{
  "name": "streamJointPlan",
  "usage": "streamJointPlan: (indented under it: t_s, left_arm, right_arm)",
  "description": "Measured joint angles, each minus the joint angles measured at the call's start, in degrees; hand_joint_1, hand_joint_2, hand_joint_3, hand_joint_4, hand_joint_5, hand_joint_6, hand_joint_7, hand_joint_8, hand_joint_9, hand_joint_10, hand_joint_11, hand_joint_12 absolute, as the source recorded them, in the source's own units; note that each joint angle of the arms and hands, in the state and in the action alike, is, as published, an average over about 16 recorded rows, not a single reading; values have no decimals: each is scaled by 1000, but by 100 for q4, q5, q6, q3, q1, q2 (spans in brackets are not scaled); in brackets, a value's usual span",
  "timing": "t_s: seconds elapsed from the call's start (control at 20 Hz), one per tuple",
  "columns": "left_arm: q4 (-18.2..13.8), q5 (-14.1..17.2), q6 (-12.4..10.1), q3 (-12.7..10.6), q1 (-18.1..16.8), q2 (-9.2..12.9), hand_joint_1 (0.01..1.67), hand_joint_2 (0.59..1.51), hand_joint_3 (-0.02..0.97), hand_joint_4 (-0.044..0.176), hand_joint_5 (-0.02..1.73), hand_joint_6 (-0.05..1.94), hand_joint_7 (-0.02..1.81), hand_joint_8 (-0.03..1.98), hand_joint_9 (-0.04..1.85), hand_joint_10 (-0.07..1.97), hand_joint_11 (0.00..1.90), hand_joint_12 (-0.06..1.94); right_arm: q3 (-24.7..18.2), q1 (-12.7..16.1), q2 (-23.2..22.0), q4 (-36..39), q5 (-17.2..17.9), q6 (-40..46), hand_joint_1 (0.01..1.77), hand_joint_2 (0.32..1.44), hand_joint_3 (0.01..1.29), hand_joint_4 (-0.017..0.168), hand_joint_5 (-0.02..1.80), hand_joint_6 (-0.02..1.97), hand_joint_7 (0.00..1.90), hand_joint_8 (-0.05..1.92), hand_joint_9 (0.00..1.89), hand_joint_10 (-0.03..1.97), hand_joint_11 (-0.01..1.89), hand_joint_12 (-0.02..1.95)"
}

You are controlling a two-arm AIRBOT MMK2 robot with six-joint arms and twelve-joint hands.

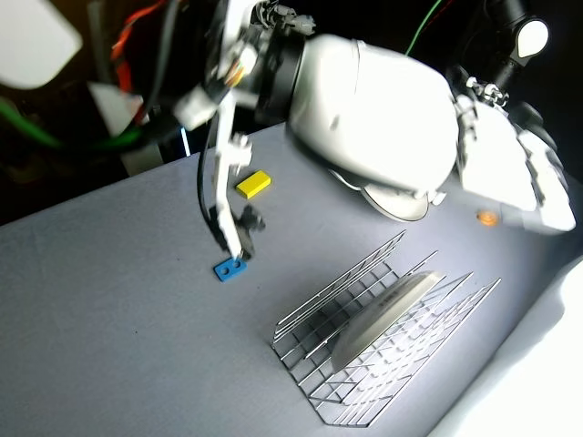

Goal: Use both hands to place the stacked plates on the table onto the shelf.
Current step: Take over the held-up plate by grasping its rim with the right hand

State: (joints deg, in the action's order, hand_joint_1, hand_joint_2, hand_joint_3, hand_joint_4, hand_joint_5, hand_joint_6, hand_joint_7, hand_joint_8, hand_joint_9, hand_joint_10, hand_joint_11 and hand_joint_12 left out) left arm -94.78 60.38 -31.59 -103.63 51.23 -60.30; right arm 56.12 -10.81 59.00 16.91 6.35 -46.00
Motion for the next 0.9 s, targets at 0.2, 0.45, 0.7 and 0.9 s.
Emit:
streamJointPlan:
  t_s: [0.2,0.45,0.7,0.9]
  left_arm:
    - [81,10,-58,-14,60,-13,13,1227,14,-3,50,6,-15,-25,21,19,19,-14]
    - [119,14,-81,-20,87,-20,13,1232,15,-2,53,13,-15,-25,17,19,18,-16]
    - [127,22,-85,-25,97,-20,13,1235,15,-2,46,16,-15,-25,15,19,18,-16]
    - [128,28,-85,-30,99,-21,13,1233,15,-2,39,16,-16,-26,15,19,18,-15]
  right_arm:
    - [-435,-467,129,-310,253,-1206,995,966,15,2,22,15,19,15,21,16,26,9]
    - [-515,-1171,551,-901,698,-2330,990,999,15,5,43,16,40,14,32,16,25,102]
    - [-166,-1691,1157,-1456,1136,-3070,1027,1019,15,4,75,16,82,15,68,16,22,260]
    - [251,-1953,1728,-1736,1313,-3414,1042,1028,15,4,106,16,124,15,106,15,17,412]
